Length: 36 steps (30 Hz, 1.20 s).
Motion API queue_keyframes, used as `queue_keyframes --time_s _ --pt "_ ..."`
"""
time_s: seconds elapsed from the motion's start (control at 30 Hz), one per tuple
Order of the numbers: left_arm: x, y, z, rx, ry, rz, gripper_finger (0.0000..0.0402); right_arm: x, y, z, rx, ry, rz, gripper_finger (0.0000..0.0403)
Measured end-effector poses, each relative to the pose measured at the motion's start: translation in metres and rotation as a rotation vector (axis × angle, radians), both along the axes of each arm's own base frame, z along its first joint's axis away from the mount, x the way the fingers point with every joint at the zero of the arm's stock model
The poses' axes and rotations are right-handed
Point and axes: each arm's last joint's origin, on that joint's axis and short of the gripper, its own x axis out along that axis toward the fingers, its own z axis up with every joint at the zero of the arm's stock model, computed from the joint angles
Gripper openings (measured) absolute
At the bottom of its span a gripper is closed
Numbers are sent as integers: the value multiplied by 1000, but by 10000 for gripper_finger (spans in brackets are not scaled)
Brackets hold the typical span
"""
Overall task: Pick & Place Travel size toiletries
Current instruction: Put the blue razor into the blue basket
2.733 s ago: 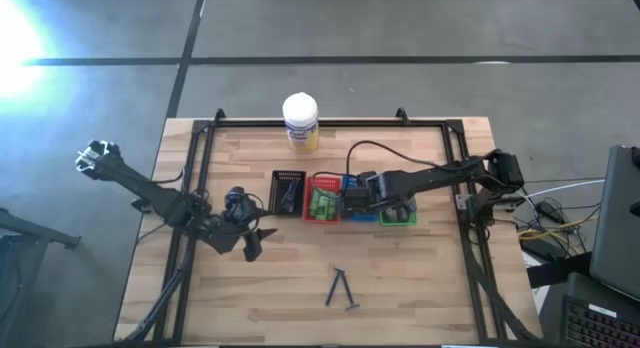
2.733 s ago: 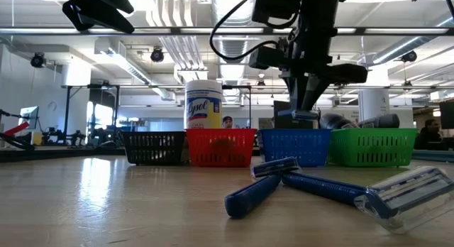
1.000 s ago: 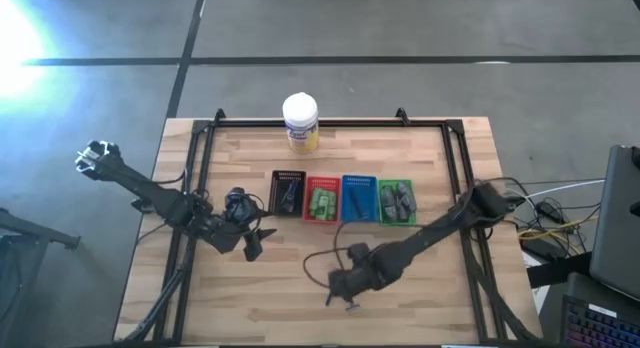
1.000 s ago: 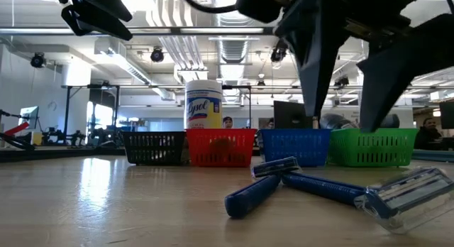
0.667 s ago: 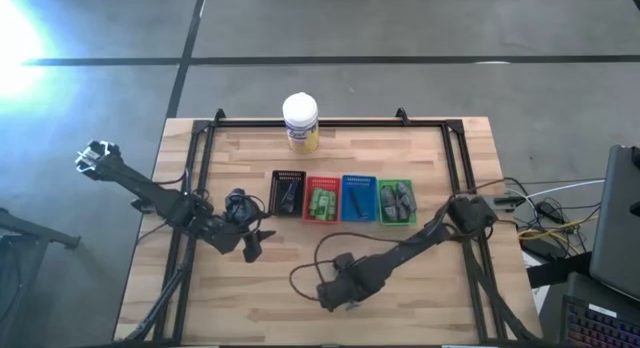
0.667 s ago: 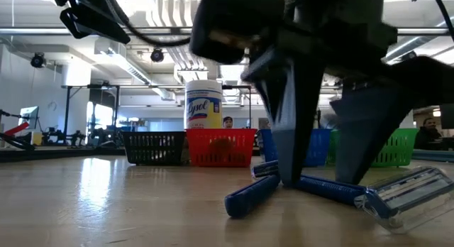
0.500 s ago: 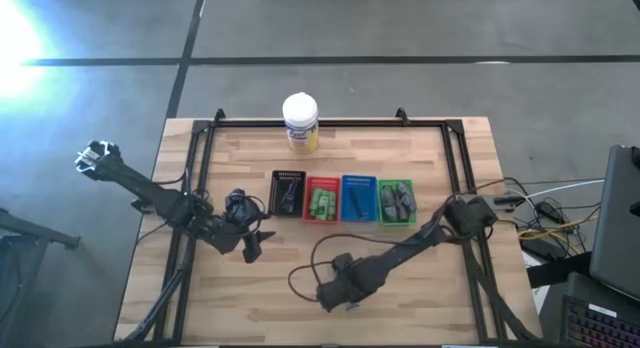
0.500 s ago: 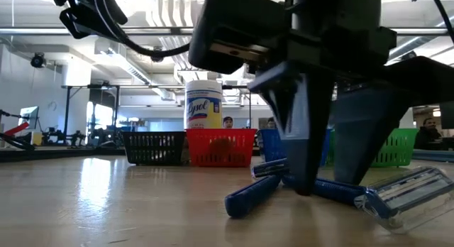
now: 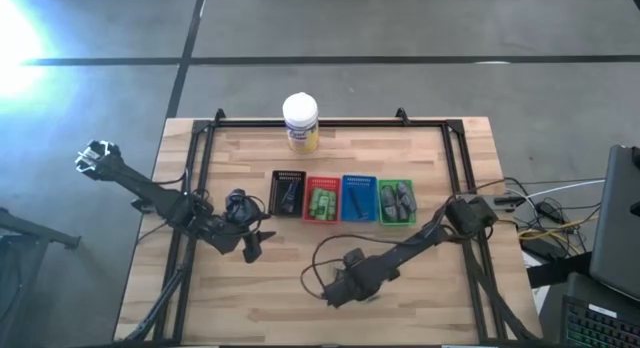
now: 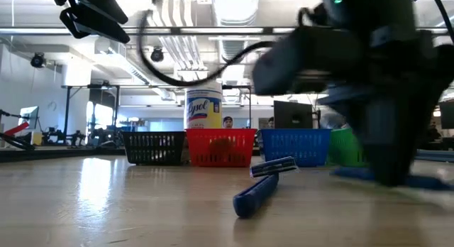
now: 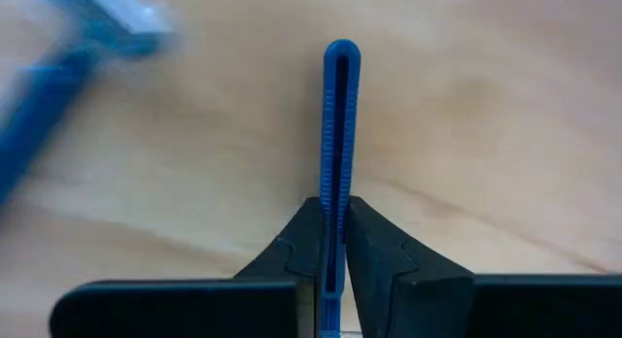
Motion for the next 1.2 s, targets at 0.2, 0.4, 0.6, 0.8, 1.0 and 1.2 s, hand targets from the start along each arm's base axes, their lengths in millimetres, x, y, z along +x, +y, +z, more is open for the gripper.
queue_keyframes --time_s 0.2,0.4,0.6,0.8,1.0,1.2 --pt "0 0 0 5 -3 0 233 -24 -22 51 -45 38 -49 24" --pt "0 0 0 6 -5 1 234 -29 -93 97 -172 -215 -245 23" --pt "0 0 0 6 -5 1 234 -37 -178 107 -239 -357 -314 24" --pt "0 0 -2 -3 -1 11 234 -31 -219 83 -224 -403 -343 25" --pt "0 0 -4 -14 1 17 234 -30 -223 56 -208 -349 -358 34" --pt "0 0 -4 -16 1 18 234 -33 -223 44 -206 -313 -399 40"
